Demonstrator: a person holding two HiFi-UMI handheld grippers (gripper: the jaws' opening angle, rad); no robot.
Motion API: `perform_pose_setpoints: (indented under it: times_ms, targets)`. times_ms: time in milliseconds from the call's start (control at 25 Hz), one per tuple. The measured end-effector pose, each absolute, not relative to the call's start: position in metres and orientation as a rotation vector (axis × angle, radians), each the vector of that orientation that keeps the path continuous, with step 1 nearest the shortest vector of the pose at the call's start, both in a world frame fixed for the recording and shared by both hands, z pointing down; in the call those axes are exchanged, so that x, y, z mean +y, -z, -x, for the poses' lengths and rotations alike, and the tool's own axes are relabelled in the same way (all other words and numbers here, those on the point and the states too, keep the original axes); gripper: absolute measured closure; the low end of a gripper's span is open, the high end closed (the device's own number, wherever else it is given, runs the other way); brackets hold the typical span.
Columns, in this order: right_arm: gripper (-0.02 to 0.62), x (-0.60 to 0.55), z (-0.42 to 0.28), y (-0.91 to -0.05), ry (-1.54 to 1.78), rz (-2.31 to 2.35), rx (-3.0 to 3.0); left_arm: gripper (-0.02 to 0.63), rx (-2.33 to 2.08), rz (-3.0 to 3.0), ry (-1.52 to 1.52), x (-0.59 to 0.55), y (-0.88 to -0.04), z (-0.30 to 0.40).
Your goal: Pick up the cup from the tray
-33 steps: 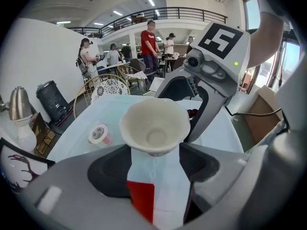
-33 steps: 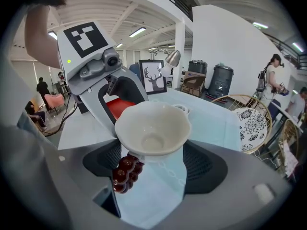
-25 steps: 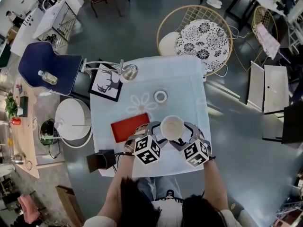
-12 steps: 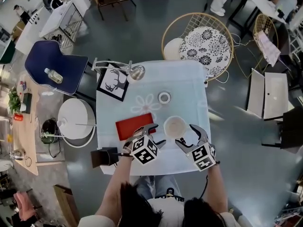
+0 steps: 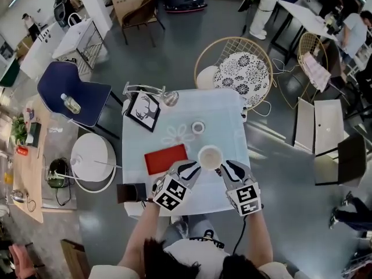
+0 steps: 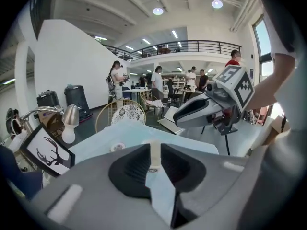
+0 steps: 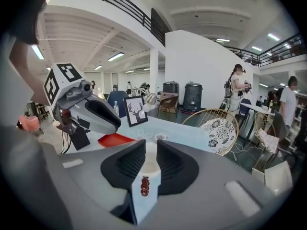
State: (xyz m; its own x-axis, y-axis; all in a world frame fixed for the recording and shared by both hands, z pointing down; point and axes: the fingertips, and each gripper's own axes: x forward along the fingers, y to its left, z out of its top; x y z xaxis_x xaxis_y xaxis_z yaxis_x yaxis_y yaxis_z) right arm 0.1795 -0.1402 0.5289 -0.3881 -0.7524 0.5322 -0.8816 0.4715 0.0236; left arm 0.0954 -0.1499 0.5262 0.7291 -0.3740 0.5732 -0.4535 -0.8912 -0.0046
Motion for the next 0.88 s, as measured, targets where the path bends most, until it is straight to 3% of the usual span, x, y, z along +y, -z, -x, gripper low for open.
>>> perform_pose_setpoints:
  times_ms: [80, 400, 880]
  targets:
    - [0.55, -0.134, -0.174, -0.517, -0.352, -1.374, -2.27, 0.603, -0.734, -2.8, -0.828, -0.147, -0.514, -0.092]
    - [0.571, -0.103, -0.141, -0.473, -0.375, -1.446, -2.339, 0.605, -0.63, -2.736, -0.349, -0.107, -0.441, -0.09]
    - [0.572, -0.067, -0.099, -0.424, -0.253, -1.558, -2.31, 0.605, -0.718, -2.661, -0.026, -0.079, -0.397, -0.055]
